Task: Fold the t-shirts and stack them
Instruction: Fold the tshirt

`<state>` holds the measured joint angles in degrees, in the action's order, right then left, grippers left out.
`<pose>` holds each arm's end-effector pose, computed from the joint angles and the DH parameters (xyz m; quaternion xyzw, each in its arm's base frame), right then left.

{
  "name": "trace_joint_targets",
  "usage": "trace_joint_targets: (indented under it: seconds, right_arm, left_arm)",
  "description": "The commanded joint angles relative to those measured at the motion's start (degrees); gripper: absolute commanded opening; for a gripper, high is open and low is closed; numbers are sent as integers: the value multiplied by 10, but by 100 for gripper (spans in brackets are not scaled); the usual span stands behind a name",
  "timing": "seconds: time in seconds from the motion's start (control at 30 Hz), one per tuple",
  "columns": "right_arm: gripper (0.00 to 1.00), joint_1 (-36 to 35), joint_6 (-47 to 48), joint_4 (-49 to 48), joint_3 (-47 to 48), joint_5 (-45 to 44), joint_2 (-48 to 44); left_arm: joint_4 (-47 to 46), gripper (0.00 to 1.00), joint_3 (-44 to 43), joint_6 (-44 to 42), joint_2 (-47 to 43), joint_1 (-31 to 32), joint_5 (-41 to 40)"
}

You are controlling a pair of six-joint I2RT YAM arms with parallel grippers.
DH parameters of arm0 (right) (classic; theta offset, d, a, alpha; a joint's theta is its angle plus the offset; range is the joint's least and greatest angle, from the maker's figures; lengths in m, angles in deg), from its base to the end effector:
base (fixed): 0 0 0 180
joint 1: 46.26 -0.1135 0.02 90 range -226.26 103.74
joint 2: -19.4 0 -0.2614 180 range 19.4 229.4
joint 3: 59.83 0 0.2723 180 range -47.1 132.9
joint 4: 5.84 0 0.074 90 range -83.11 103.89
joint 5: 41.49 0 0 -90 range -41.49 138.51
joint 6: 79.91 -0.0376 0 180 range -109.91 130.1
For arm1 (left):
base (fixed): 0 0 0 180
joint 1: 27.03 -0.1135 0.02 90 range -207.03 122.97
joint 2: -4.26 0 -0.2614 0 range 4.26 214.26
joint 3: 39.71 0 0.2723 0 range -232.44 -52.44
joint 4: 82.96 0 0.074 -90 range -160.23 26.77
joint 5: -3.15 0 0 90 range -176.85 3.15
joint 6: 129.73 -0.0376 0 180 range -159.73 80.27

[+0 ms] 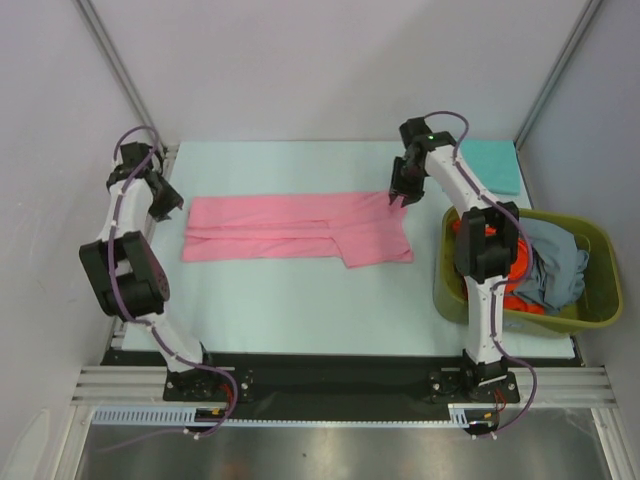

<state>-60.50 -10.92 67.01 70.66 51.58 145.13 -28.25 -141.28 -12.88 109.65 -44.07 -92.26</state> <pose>0.4702 0.1214 0.2448 0.0529 0.9800 0.0826 0.1731 0.3998 0.1262 0.2523 -0.3712 0.8870 0.0221 0.2738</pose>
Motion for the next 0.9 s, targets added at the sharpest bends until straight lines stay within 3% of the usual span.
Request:
trace_joint_targets:
  seconds: [0.0, 0.1, 0.13, 0.23, 0.5, 0.87]
  right_arm:
    - [41, -88, -40, -20, -8, 25, -29]
    - [37, -140, -99, -75, -30, 13, -25]
    - [30, -149, -107, -96, -34, 7, -23]
    - [26, -181, -124, -100, -30, -16, -5]
    - [21, -237, -159, -97, -19, -3, 46]
    - [22, -239, -170, -80, 54, -45, 119]
  left_arm:
    - [-57, 38, 80, -29, -80, 31, 108]
    - [-80, 25, 137, -29, -86, 58, 167]
    - [-87, 22, 155, -28, -81, 63, 184]
    - [-98, 17, 164, -26, -55, 75, 191]
    - [-94, 12, 147, -26, 26, 81, 169]
    - [-66, 14, 112, -40, 69, 80, 122]
